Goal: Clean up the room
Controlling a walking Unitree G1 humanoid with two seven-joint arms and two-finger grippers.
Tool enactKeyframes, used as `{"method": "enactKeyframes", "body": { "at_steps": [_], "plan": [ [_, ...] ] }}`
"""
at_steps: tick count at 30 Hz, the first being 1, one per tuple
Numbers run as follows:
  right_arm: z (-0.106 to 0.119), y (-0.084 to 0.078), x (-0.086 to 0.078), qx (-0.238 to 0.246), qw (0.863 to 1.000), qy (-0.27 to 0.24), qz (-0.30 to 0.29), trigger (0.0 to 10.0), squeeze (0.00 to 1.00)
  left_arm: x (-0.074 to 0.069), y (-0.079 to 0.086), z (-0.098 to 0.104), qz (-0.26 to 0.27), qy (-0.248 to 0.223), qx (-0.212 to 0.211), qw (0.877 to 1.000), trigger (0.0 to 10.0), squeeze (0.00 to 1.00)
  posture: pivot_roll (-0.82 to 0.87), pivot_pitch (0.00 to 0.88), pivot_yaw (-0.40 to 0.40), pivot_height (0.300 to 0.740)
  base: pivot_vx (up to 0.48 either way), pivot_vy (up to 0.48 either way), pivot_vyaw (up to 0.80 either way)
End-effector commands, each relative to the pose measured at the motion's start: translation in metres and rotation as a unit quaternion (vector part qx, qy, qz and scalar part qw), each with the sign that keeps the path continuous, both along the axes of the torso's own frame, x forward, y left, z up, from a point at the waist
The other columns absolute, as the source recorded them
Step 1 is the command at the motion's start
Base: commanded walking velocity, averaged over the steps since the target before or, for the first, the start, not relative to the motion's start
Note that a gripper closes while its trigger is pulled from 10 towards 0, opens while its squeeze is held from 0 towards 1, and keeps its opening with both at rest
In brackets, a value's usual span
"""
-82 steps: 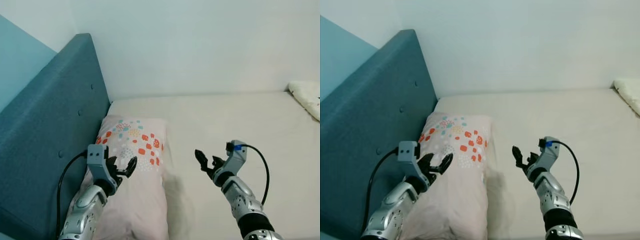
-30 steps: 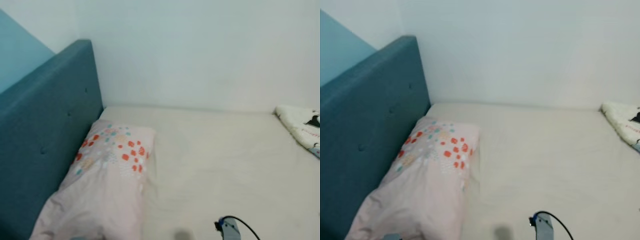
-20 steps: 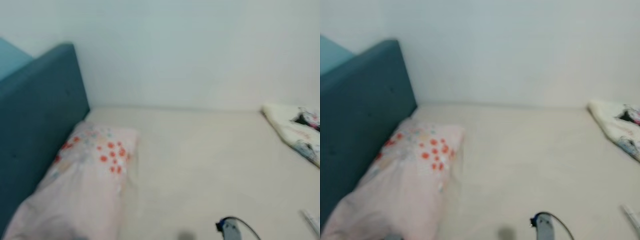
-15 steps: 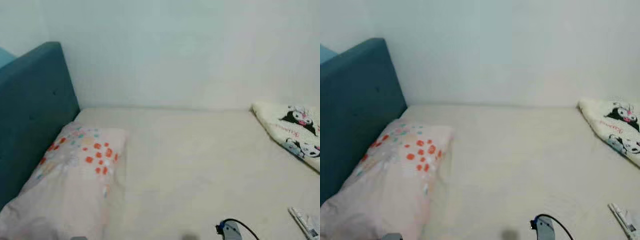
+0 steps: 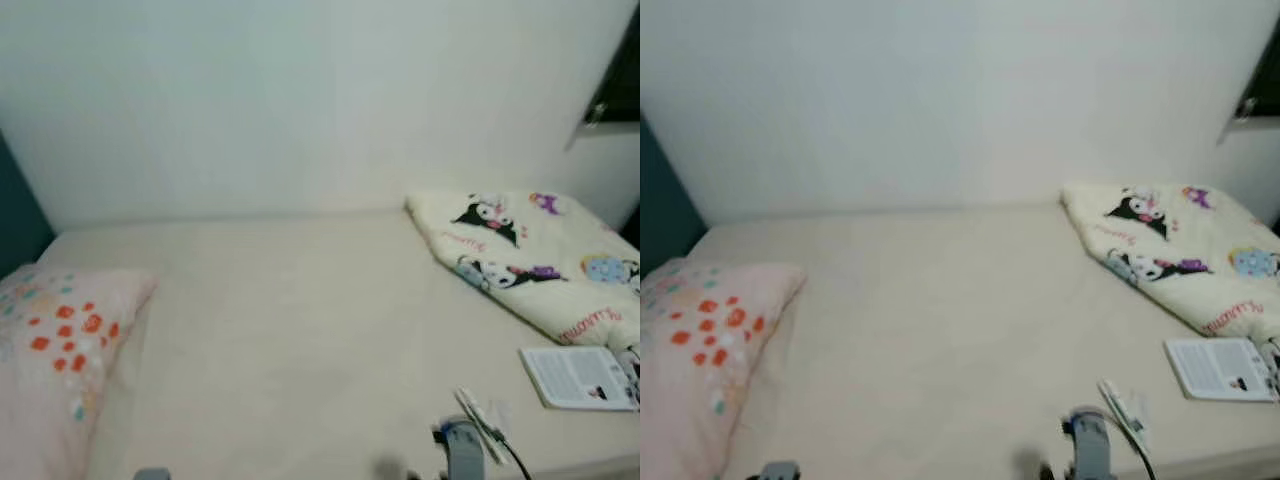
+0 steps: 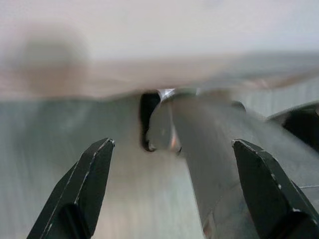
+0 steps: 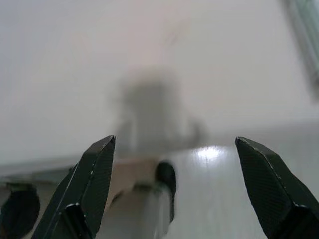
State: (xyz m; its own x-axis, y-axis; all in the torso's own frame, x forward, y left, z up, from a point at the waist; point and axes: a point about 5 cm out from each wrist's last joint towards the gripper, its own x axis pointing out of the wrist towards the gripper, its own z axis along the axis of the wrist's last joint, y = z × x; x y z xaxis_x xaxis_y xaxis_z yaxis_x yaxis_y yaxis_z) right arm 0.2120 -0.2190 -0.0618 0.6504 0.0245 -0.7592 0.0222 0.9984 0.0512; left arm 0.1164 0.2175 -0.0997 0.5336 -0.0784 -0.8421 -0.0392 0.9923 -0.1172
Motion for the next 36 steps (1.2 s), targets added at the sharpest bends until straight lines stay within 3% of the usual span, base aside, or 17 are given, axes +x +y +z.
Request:
{"method": "enactKeyframes", "body": {
  "at_steps": [1, 9, 20, 22, 26, 36],
  "plan": [
    [0.007, 0.006, 0.011, -0.001, 0.999, -0.023, 0.033, 10.0, 0.00, 0.002, 0.001, 0.001, -0.003, 0.000, 0.003, 1.000, 10.0, 0.00, 0.03, 0.000, -0.024, 0.740, 0.000, -0.480, 0.00],
    [0.017, 0.016, 0.028, -0.004, 0.993, -0.047, 0.105, 10.0, 0.00, 0.004, -0.001, 0.001, -0.007, -0.005, -0.001, 1.000, 10.0, 0.00, 0.03, 0.000, -0.022, 0.740, 0.000, -0.480, 0.49],
    [0.022, 0.007, 0.033, -0.005, 0.996, -0.058, 0.065, 10.0, 0.00, 0.007, -0.001, 0.002, -0.010, -0.011, -0.003, 1.000, 10.0, 0.00, 0.02, 0.000, -0.020, 0.740, 0.000, -0.480, 0.07],
    [0.025, 0.000, 0.035, -0.013, 0.997, -0.061, 0.054, 10.0, 0.00, 0.012, 0.001, 0.004, 0.012, -0.022, -0.018, 1.000, 10.0, 0.00, 0.02, 0.000, -0.022, 0.740, 0.000, 0.000, 0.00],
    [0.027, -0.004, 0.037, -0.020, 0.997, -0.061, 0.046, 10.0, 0.00, 0.024, 0.006, 0.009, 0.034, -0.037, -0.005, 0.999, 10.0, 0.00, 0.02, 0.000, -0.025, 0.740, 0.000, 0.000, 0.00],
    [0.036, -0.002, 0.049, -0.011, 0.996, -0.087, 0.031, 10.0, 0.00, 0.047, 0.010, 0.018, 0.060, -0.063, -0.009, 0.996, 10.0, 0.00, 0.02, 0.000, -0.018, 0.740, -0.037, 0.000, 0.00]
  ]
}}
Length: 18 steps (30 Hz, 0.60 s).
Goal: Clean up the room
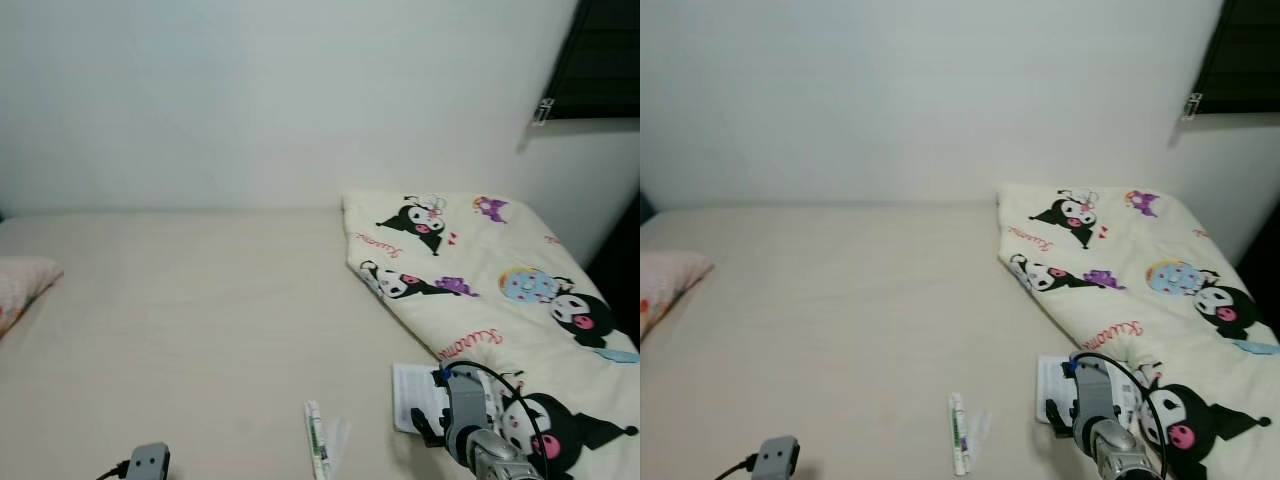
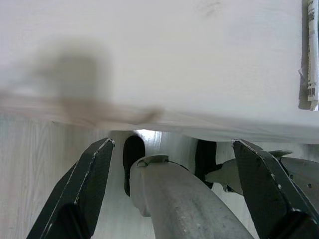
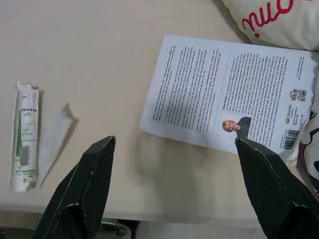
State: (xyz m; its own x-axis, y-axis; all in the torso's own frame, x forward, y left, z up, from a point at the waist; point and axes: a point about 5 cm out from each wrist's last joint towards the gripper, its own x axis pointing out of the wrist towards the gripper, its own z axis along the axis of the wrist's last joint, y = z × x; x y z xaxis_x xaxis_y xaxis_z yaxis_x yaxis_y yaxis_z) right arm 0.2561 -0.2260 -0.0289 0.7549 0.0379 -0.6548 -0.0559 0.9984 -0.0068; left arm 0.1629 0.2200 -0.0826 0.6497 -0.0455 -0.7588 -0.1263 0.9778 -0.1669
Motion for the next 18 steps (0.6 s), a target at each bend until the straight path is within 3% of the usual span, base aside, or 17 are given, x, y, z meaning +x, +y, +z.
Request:
{"method": "enactKeyframes", "body": {
  "at_steps": [1, 7, 8, 18],
  "plan": [
    [0.003, 0.005, 0.005, 0.018, 1.000, -0.011, -0.005, 10.0, 0.00, 0.000, 0.007, 0.001, 0.007, 0.006, 0.009, 1.000, 10.0, 0.00, 0.02, 0.000, -0.018, 0.740, -0.371, 0.000, 0.00],
    [0.010, 0.007, 0.013, 0.020, 0.999, -0.031, 0.001, 10.0, 0.00, 0.005, 0.009, 0.004, 0.011, -0.006, 0.008, 1.000, 10.0, 0.00, 0.02, 0.000, -0.017, 0.740, -0.480, 0.000, 0.00],
    [0.020, 0.011, 0.025, 0.029, 0.998, -0.062, 0.009, 10.0, 0.00, 0.006, 0.011, 0.005, 0.018, -0.014, 0.007, 1.000, 10.0, 0.00, 0.02, 0.000, -0.014, 0.740, 0.000, 0.000, 0.00],
    [0.049, 0.016, 0.052, 0.065, 0.989, -0.130, 0.000, 10.0, 0.00, 0.009, 0.011, 0.007, 0.015, -0.019, 0.008, 1.000, 10.0, 0.00, 0.02, 0.000, -0.017, 0.740, 0.000, 0.000, 0.00]
  ]
}}
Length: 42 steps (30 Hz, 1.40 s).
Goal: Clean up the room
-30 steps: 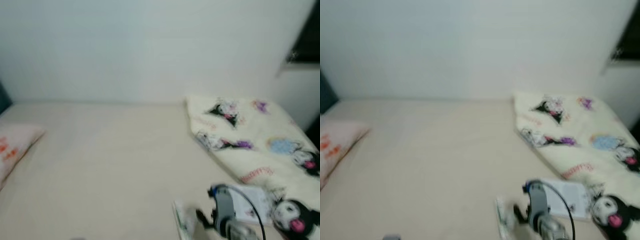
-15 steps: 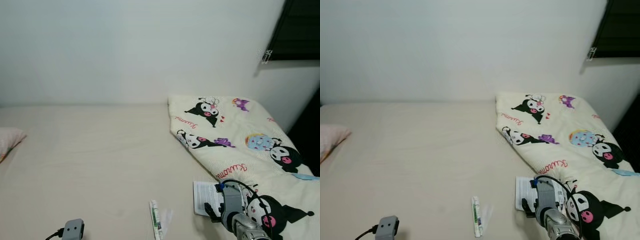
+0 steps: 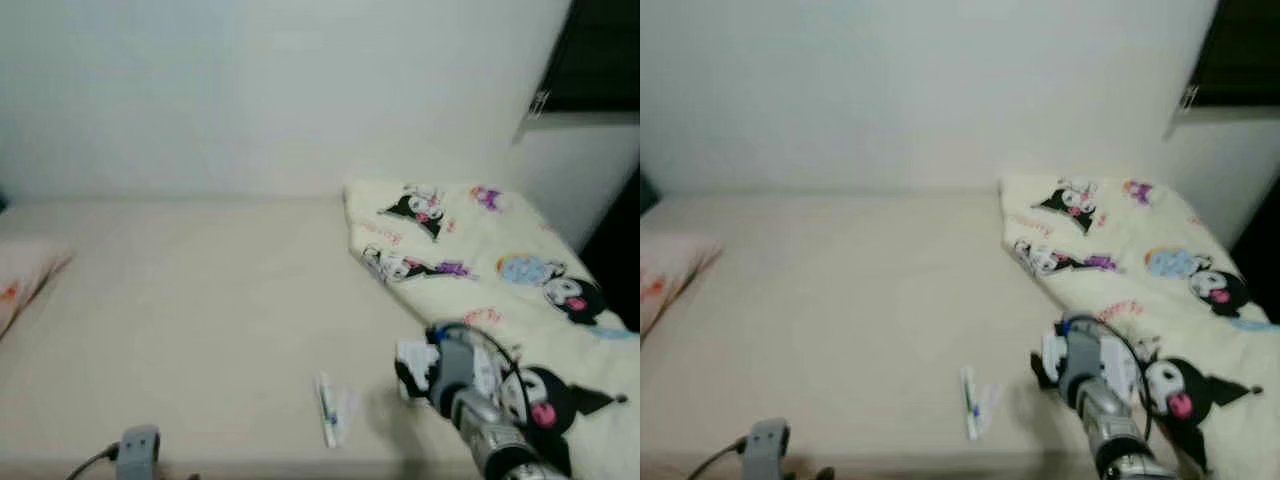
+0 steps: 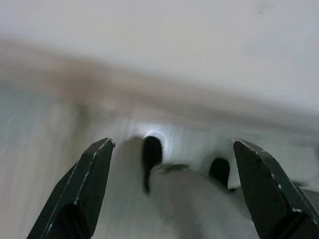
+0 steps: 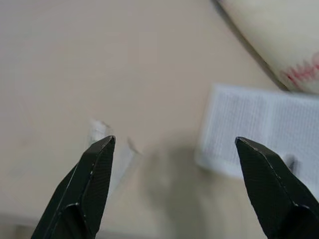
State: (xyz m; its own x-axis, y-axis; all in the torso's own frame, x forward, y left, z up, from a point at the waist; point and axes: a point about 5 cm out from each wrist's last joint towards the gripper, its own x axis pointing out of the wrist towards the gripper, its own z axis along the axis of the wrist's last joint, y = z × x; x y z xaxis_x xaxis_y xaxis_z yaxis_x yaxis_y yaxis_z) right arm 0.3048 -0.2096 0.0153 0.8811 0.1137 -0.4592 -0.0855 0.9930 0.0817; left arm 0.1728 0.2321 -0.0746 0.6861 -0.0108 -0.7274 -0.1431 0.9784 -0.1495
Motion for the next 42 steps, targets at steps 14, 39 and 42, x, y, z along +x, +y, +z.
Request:
{"method": "enactKeyframes", "body": {
  "at_steps": [14, 39, 42],
  "plan": [
    [0.017, 0.011, 0.016, 0.080, 0.996, -0.029, 0.000, 10.0, 0.00, 0.041, -0.009, 0.023, -0.018, -0.088, 0.006, 0.996, 10.0, 0.00, 0.02, 0.000, -0.015, 0.710, 0.000, 0.000, 0.00],
    [0.003, 0.051, 0.013, 0.050, 0.996, 0.033, 0.069, 10.0, 0.00, 0.135, -0.042, 0.136, -0.131, -0.389, 0.008, 0.912, 10.0, 0.00, 0.06, 0.000, -0.010, 0.630, 0.000, 0.000, 0.00],
    [0.002, 0.054, 0.012, 0.046, 0.996, 0.036, 0.069, 10.0, 0.00, 0.134, -0.051, 0.150, -0.157, -0.417, 0.007, 0.895, 10.0, 0.00, 0.07, 0.000, -0.005, 0.615, 0.000, 0.000, 0.00]
  ]
}}
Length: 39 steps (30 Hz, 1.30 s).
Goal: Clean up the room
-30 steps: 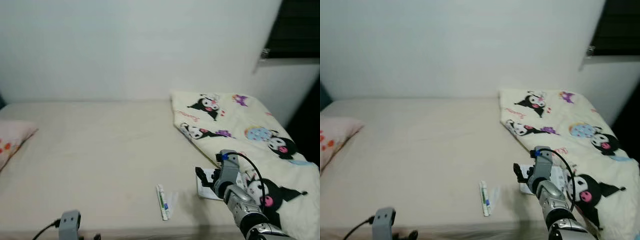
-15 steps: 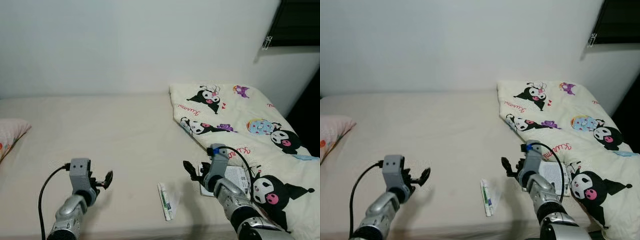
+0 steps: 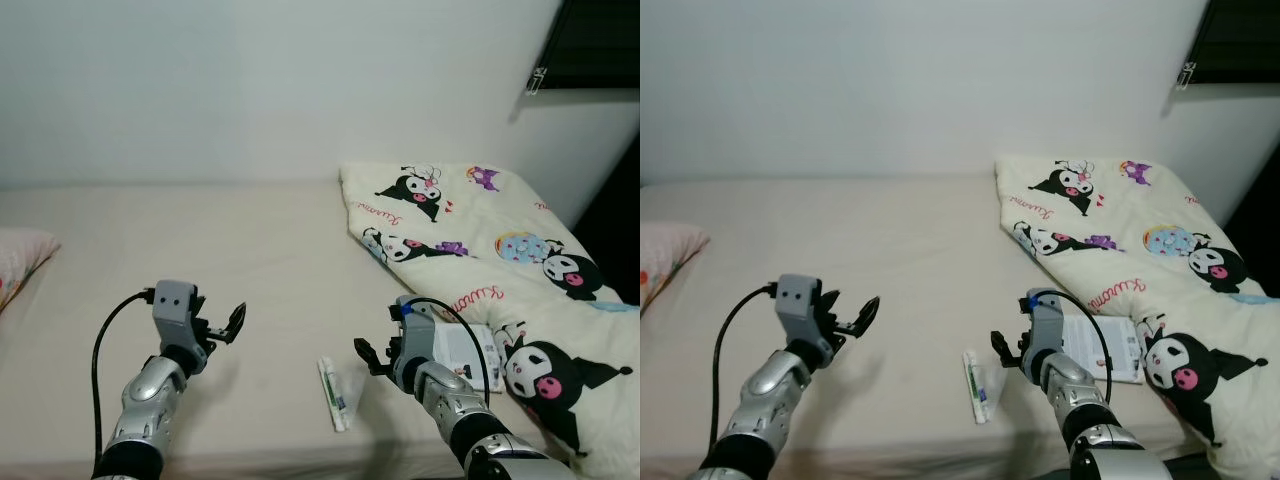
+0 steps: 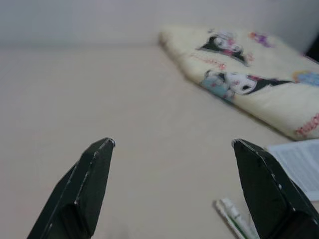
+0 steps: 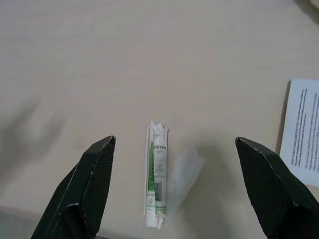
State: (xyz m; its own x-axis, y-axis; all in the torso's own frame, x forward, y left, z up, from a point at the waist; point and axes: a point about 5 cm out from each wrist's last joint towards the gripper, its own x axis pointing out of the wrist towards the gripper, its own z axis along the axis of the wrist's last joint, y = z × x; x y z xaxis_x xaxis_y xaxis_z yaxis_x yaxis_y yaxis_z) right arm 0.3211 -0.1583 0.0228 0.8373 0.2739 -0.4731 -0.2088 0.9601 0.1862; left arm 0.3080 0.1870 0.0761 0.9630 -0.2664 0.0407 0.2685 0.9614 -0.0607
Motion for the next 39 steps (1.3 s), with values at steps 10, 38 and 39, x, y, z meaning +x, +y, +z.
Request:
{"method": "enactKeyframes", "body": {
  "at_steps": [10, 38, 39],
  "plan": [
    [-0.002, -0.006, 0.000, -0.019, 1.000, 0.011, -0.017, 10.0, 0.00, -0.006, -0.008, 0.003, -0.029, 0.000, 0.016, 0.999, 10.0, 0.00, 0.09, 0.024, -0.009, 0.590, 0.000, 0.000, 0.00],
    [0.021, 0.035, 0.017, 0.080, 0.996, -0.028, 0.029, 10.0, 0.00, -0.015, -0.002, 0.034, 0.005, -0.036, 0.055, 0.998, 10.0, 0.00, 0.15, 0.083, -0.003, 0.480, 0.000, 0.000, 0.00],
    [0.022, 0.037, 0.018, 0.078, 0.996, -0.031, 0.032, 10.0, 0.00, -0.018, -0.001, 0.035, 0.009, -0.035, 0.056, 0.998, 10.0, 0.00, 0.16, 0.095, -0.001, 0.480, 0.000, 0.000, 0.00]
  ]
}}
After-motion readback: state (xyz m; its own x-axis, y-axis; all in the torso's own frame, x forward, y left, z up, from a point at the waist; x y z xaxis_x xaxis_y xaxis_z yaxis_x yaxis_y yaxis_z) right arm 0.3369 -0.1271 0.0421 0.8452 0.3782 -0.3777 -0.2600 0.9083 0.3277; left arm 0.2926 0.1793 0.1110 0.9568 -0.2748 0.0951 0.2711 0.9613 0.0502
